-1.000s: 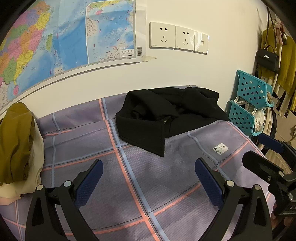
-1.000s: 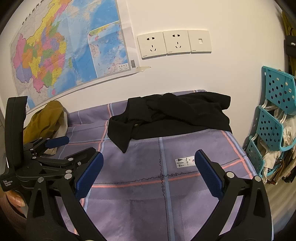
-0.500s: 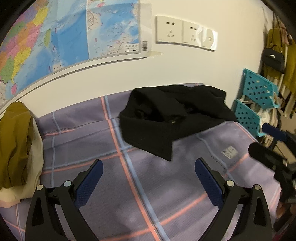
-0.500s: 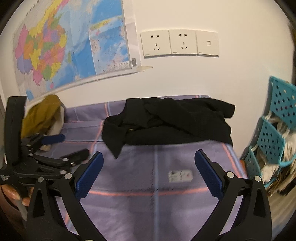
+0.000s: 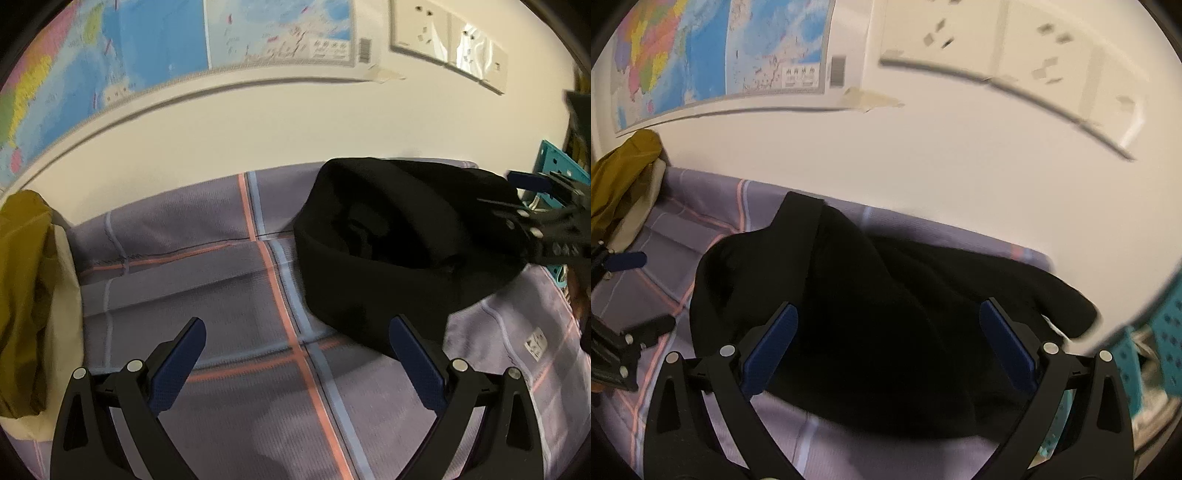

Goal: Fold large clothes

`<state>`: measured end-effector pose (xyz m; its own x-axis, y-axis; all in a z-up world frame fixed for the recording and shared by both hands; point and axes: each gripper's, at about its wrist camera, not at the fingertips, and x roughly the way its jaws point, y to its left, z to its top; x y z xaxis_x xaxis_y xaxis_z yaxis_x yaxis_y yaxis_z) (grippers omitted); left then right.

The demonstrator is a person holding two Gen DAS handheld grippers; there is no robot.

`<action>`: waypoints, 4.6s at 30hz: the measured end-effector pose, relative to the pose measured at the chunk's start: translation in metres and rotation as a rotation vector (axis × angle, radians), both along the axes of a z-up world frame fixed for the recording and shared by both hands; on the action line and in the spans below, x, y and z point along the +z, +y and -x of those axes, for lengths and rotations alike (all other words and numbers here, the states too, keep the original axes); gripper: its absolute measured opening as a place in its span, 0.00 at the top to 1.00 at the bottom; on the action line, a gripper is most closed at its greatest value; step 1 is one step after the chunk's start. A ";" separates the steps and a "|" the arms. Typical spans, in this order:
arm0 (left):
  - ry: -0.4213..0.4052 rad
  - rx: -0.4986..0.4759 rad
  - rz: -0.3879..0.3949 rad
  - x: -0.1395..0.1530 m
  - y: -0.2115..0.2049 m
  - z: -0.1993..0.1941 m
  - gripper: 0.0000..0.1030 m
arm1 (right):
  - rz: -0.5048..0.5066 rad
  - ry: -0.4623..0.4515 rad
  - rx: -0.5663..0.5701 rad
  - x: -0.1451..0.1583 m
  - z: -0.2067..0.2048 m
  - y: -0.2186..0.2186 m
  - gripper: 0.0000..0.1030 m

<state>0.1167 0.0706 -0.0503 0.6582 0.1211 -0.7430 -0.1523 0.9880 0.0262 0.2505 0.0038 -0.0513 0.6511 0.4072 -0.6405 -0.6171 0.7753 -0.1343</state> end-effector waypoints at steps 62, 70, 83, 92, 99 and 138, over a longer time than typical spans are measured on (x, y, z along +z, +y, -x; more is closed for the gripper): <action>-0.079 -0.705 0.016 -0.020 -0.090 -0.073 0.65 | -0.347 -0.131 0.004 0.137 0.024 -0.161 0.95; -0.209 -0.506 -0.009 0.055 -0.103 -0.117 0.96 | -0.375 -0.231 -0.078 0.190 0.032 -0.197 0.96; -0.761 -0.414 0.023 0.291 -0.131 -0.054 0.98 | -0.434 -0.681 -0.136 0.370 0.180 -0.282 0.97; -1.087 -0.299 -0.105 0.384 -0.082 0.129 0.97 | -0.478 -0.809 -0.016 0.418 0.310 -0.297 0.97; -1.054 -0.179 -0.304 0.366 -0.053 0.294 0.93 | -0.556 -0.695 0.225 0.388 0.359 -0.272 0.97; 0.114 0.139 -0.127 -0.047 0.190 -0.047 0.79 | -0.128 0.291 0.159 -0.015 -0.060 0.067 0.73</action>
